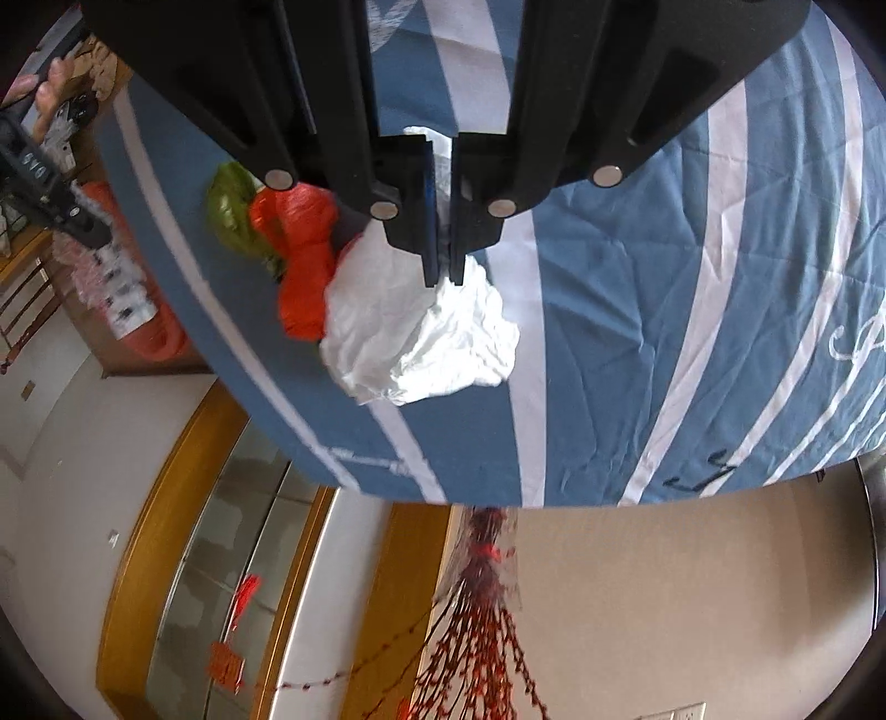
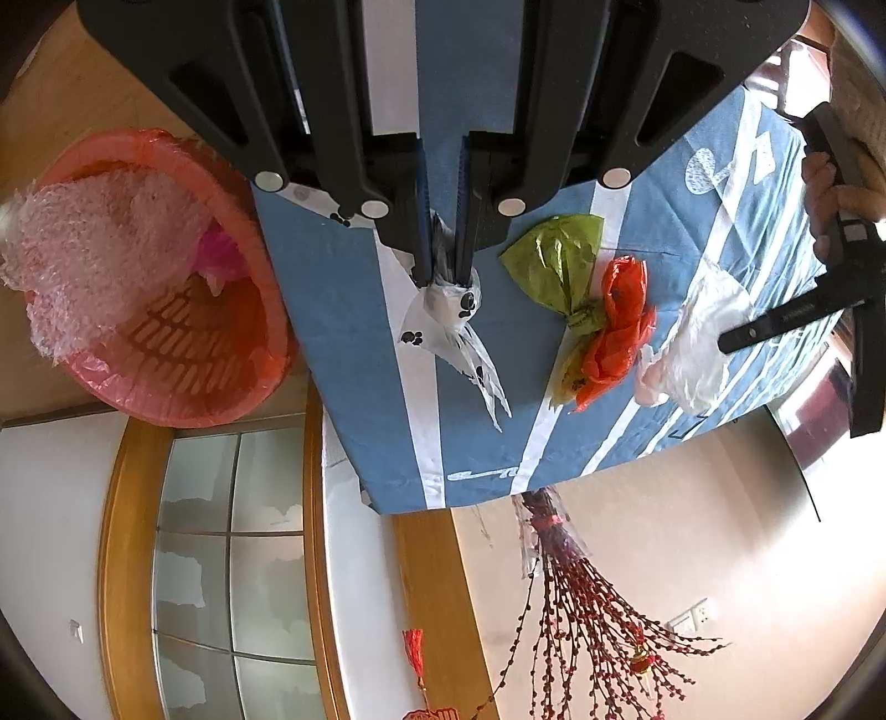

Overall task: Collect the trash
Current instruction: 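Grasp the crumpled white bag with the left tool, then carry both white bags over the basket and open both tools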

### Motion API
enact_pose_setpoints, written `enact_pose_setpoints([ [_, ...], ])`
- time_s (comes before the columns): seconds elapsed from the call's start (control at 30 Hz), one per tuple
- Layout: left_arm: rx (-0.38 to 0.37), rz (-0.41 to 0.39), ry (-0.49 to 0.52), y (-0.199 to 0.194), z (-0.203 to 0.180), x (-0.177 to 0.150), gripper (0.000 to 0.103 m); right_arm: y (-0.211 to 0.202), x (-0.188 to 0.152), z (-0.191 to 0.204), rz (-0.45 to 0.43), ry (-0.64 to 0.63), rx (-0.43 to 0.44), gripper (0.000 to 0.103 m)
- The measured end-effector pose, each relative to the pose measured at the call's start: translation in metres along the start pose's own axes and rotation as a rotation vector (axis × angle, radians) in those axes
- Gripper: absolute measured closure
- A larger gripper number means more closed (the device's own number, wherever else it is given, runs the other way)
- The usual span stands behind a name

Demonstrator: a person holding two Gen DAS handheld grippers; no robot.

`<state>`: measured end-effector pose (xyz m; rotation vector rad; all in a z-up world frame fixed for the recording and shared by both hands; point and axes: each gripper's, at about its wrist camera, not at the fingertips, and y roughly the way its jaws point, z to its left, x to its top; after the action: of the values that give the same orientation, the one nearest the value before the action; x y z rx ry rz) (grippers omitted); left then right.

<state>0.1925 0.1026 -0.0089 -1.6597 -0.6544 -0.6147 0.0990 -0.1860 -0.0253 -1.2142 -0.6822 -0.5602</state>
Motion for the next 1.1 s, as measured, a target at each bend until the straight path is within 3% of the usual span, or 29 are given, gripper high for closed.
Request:
enact_pose_setpoints([
  [0.53, -0.163, -0.115, 0.052, -0.053, -0.06, 0.048, 0.098, -0.018, 0.012, -0.015, -0.056, 0.026, -0.024, 0.094],
  [0.83, -0.301, -0.126, 0.129, -0.064, -0.147, 0.078, 0.098, -0.035, 0.021, -0.044, -0.091, 0.065, -0.078, 0.094],
  [1.1, -0.409, -0.114, 0.222, -0.057, -0.242, 0.086, 0.098, -0.062, 0.023, -0.098, -0.122, 0.138, -0.189, 0.094],
])
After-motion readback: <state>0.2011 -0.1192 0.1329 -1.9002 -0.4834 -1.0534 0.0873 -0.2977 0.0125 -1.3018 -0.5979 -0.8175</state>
